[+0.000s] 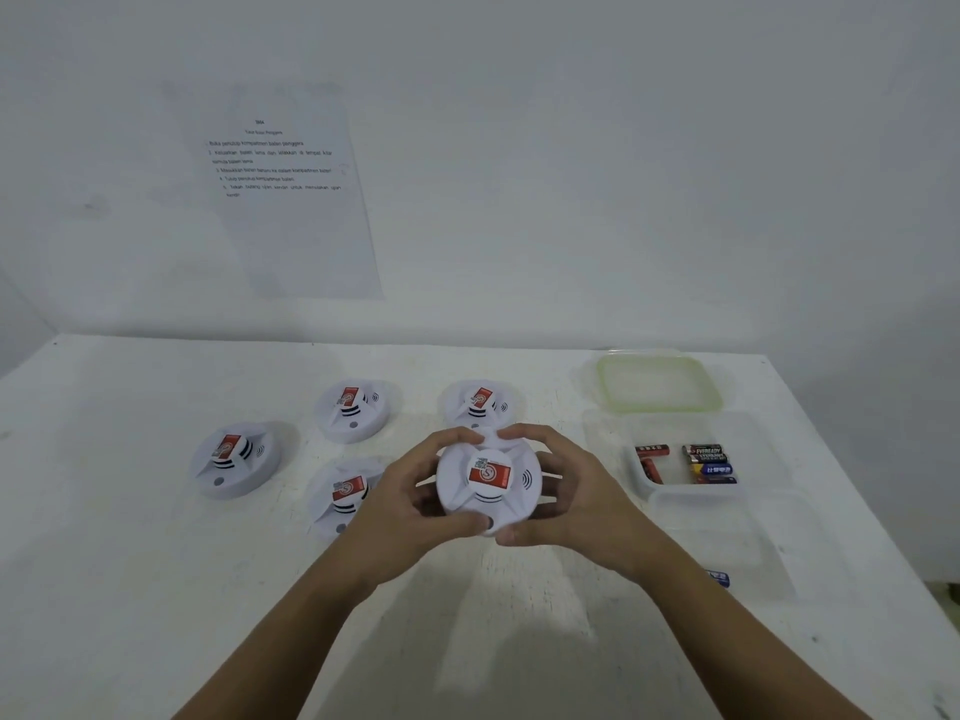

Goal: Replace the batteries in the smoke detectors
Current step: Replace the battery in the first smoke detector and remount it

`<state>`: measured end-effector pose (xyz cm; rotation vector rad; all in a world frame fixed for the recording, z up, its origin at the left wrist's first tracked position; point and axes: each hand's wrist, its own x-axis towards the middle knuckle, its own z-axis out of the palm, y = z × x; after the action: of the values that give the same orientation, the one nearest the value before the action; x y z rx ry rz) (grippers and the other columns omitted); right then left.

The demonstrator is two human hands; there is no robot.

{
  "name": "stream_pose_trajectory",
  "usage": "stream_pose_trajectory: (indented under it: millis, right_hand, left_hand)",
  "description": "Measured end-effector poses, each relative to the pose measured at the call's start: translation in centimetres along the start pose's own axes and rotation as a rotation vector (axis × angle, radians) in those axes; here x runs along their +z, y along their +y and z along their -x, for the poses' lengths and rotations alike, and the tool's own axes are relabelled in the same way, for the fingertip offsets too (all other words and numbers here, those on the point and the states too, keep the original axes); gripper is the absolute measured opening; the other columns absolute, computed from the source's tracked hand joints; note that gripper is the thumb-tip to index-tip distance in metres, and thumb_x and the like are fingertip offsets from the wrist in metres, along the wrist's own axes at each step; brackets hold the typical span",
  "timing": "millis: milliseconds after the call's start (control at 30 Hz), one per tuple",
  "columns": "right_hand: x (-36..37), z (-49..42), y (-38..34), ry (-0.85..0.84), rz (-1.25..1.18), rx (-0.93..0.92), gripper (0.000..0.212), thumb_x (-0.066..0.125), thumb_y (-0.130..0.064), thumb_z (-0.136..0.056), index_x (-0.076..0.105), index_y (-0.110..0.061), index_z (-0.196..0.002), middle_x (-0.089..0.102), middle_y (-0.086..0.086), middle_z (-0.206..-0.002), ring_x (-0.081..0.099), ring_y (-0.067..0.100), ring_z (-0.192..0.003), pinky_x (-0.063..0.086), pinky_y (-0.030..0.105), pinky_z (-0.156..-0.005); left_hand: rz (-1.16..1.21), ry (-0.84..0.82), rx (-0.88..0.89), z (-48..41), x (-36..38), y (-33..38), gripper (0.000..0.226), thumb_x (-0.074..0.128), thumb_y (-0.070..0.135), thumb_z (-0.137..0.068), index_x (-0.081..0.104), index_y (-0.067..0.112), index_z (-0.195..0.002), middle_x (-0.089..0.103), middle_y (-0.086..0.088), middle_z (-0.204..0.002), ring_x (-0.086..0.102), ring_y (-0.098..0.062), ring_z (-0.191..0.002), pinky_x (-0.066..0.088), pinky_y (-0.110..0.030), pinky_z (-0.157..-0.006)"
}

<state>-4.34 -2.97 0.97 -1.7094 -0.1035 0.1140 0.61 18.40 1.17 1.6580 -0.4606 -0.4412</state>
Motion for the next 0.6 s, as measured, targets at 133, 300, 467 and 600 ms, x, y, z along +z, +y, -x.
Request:
stream_pose_trajectory:
  millis: [133, 300, 467, 600]
  right_hand:
    - [-0.08, 0.1, 0.03, 0.002, -0.016, -0.005, 0.082, 0.093, -0.005, -0.067, 0.055, -0.032, -0.134, 0.069, 0.001, -0.125, 0.069, 0.026, -0.112, 0.061, 0.05, -0.087]
    - [-0.13, 0.13, 0.01, 0.002, -0.033, -0.007, 0.078, 0.091, -0.006, -0.07, 0.056, -0.032, -0.134, 0.068, 0.002, -0.125, 0.068, 0.026, -0.113, 0.062, 0.05, -0.086]
    - [-0.22, 0.19, -0.19, -0.003, -0.051, -0.019, 0.075, 0.09, -0.005, -0.071, 0.057, -0.033, -0.132, 0.07, 0.003, -0.123, 0.069, 0.026, -0.112, 0.061, 0.049, -0.087]
    - [-0.32, 0.16, -0.18, -0.009, -0.061, -0.012, 0.074, 0.089, -0.006, -0.072, 0.056, -0.034, -0.132, 0.069, 0.006, -0.123, 0.069, 0.027, -0.112, 0.061, 0.05, -0.087]
  left_hand:
    - [0.01, 0.011, 0.015, 0.35, 0.09, 0.09, 0.063, 0.083, 0.002, -0.077, 0.058, 0.029, -0.128, 0.07, 0.01, -0.121, 0.067, -0.016, -0.115, 0.061, -0.031, -0.084]
    - [0.007, 0.018, 0.029, 0.43, 0.17, 0.23, 0.063, 0.083, 0.002, -0.077, 0.057, 0.025, -0.13, 0.07, 0.01, -0.122, 0.066, -0.015, -0.116, 0.061, -0.033, -0.085]
    - [0.002, 0.02, 0.028, 0.46, 0.21, 0.43, 0.063, 0.083, 0.003, -0.077, 0.057, 0.028, -0.129, 0.069, 0.013, -0.122, 0.067, -0.014, -0.116, 0.061, -0.031, -0.084]
    - [0.011, 0.021, 0.025, 0.47, 0.15, 0.48, 0.064, 0.083, 0.001, -0.077, 0.058, 0.026, -0.129, 0.069, 0.01, -0.123, 0.067, -0.016, -0.117, 0.062, -0.034, -0.084]
